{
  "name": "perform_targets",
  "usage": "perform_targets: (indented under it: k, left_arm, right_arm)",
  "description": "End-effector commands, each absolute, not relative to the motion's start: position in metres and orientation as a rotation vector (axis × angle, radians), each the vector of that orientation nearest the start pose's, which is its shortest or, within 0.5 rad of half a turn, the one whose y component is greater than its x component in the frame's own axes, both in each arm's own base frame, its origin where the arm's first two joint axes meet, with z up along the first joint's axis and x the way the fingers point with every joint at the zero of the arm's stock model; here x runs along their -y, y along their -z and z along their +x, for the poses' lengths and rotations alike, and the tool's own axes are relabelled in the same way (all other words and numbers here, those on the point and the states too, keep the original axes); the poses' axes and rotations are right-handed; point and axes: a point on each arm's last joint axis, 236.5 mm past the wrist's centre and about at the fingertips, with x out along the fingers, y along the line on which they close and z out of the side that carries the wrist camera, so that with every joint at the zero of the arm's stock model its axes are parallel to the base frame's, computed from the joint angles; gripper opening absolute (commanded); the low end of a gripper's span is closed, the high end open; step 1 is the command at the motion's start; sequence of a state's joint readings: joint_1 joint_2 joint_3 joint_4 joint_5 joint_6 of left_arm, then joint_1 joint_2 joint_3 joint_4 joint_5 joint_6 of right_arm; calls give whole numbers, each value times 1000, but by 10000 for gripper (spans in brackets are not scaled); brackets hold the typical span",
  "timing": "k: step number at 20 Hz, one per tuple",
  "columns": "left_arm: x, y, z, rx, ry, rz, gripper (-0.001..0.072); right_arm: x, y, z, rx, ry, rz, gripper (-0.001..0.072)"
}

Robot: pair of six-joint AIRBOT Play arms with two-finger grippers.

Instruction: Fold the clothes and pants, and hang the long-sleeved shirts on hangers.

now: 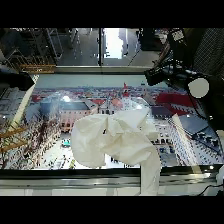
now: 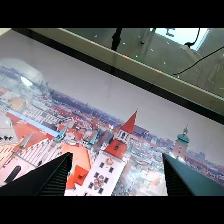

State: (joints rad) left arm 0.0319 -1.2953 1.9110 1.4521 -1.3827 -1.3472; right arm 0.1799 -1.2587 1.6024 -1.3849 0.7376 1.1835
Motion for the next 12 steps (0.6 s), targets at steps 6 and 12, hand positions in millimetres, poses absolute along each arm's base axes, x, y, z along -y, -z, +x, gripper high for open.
perform_targets:
  k: [6, 12]
  left_arm:
    - [43, -273, 437, -779, 146, -235, 495]
    - [128, -244, 398, -965, 522, -192, 498]
  right_arm:
    - [-123, -279, 497, -350, -353, -236, 640]
    - [-206, -264, 439, -603, -647, 283, 638]
